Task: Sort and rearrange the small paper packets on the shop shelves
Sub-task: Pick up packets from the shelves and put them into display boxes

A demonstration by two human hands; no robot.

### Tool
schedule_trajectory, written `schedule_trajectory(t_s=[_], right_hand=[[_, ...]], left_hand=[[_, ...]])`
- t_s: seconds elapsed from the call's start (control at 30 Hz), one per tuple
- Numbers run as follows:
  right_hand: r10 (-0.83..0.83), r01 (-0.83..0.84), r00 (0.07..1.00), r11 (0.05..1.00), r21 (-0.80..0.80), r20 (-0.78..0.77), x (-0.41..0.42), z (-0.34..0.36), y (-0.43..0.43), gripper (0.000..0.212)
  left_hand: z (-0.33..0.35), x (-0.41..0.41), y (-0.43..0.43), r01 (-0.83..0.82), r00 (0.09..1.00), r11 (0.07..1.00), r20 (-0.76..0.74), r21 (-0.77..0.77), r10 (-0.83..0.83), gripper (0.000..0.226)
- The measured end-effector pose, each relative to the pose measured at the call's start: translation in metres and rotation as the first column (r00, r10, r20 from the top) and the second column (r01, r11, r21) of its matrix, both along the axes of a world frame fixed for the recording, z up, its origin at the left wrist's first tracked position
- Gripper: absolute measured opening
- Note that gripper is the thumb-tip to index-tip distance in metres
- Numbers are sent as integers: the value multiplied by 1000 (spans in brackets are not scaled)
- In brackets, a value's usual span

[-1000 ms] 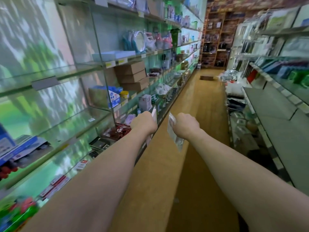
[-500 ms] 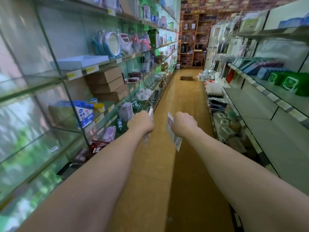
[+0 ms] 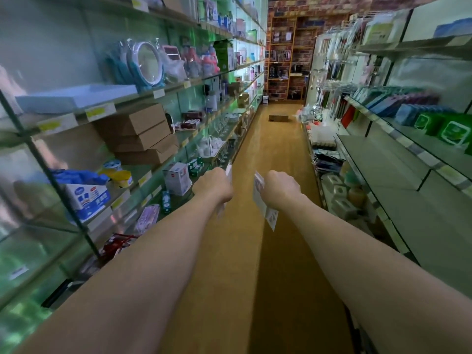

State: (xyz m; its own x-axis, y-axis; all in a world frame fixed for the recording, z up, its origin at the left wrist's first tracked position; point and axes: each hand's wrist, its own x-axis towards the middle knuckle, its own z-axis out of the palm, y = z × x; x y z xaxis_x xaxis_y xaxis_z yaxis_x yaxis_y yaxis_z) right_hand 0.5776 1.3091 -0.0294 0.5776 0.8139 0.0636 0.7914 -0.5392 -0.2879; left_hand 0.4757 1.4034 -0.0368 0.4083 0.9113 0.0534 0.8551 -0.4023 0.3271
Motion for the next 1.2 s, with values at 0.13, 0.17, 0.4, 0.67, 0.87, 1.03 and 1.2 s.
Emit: schedule_trajectory(t_s=[0.13,0.17,0.4,0.67,0.87,1.03,1.2], right_hand=[[59,-59,998,998,4,-2,42,3,32,27],[75,-75,997,997,6,1,53,4,40,28],[169,-171,984,985,22,64,127,18,93,32],[262,-262,962,965,-18,73,179,23,152,30],[357,-356,932,934,-34,62,184,23,201,31],[429,-430,898,903,-14,103,175,29,243,28],[494,-501,858,865,18,139,165,35,293,16]], left_hand=[[3,38,29,-37,999,999,20,-5,38,15],[4,49,35,-50,998,999,26,-13,51,17],[16,122,82,-129,990,991,58,-31,130,15],[27,161,124,-220,975,975,37,-21,221,10],[28,159,158,-303,952,953,36,-14,303,13],[34,146,190,-347,935,938,65,-10,347,13],[37,134,239,-408,911,913,74,16,406,20]])
